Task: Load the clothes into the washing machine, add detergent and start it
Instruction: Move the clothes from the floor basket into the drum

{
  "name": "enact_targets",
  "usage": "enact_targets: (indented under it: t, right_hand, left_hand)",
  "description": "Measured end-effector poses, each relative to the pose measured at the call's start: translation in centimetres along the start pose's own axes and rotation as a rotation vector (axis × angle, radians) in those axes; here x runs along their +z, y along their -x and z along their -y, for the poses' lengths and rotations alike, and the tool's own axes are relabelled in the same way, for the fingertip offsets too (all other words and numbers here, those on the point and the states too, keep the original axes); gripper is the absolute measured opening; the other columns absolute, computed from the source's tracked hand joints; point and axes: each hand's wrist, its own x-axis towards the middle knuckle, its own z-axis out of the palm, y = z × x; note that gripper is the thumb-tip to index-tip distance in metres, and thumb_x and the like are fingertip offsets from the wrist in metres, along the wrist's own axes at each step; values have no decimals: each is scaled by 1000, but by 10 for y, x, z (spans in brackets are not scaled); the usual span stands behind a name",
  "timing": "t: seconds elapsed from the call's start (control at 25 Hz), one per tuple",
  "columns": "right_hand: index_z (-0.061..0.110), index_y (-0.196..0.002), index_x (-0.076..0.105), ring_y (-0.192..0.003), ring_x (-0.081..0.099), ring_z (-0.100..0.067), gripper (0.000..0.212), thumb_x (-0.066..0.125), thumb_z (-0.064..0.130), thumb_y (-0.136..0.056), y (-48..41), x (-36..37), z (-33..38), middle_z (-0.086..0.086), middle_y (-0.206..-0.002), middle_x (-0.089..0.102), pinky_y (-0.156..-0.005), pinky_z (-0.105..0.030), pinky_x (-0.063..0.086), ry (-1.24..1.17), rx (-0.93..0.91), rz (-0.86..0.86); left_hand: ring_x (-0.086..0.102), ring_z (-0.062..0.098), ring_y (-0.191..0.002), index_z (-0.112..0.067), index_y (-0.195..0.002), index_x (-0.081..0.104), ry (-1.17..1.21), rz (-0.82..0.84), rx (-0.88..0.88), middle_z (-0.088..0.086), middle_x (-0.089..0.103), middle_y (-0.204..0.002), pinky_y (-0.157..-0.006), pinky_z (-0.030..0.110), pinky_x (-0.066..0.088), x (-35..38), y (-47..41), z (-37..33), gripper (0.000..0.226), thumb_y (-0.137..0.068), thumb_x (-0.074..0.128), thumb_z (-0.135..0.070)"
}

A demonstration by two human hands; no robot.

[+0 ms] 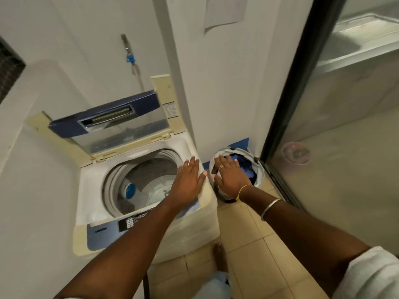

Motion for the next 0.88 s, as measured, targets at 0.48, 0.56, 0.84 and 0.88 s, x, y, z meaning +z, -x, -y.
enact_targets:
  t: [0.48, 0.56, 0.84, 0.88]
  right_hand:
    - [19, -156, 11, -150, 8, -32, 79, 57, 38, -94, -115, 6, -154, -7, -163, 9, -121, -48, 20, 46, 243, 91]
    - [22, -157, 9, -149, 7, -34, 75, 53, 35, -97, -133, 16, -176, -8, -163, 7, -120, -48, 21, 50, 251, 156]
    - [20, -157, -2, -151, -1, -31, 79, 51, 32, -100, -190, 56, -238, -7, -164, -3, -121, -44, 14, -111, 276, 285]
    - [18, -156, -4, -151, -2, -30, 80, 51, 33, -100, -199, 64, -245, -7, -164, -4, -121, -43, 12, -133, 263, 315]
  left_hand:
    - [28, 31, -146, -9, -154, 22, -79, 159, 165, 13, 27, -160, -119, 43, 20, 82, -211, -33, 61, -101, 46, -28]
    - [23, 30, -148, -9, -155, 18, -62, 217, 143, 12, 23, -161, -122, 44, 18, 100, -238, -34, 59, -103, 40, -25]
    - [25, 28, -147, -11, -156, 16, -33, 339, 23, 10, 23, -162, -121, 43, 18, 168, -298, -31, 65, -100, 46, -25]
    - [29, 27, -146, -10, -155, 18, -16, 359, 8, 11, 26, -160, -121, 43, 20, 178, -305, -30, 67, -98, 49, -22]
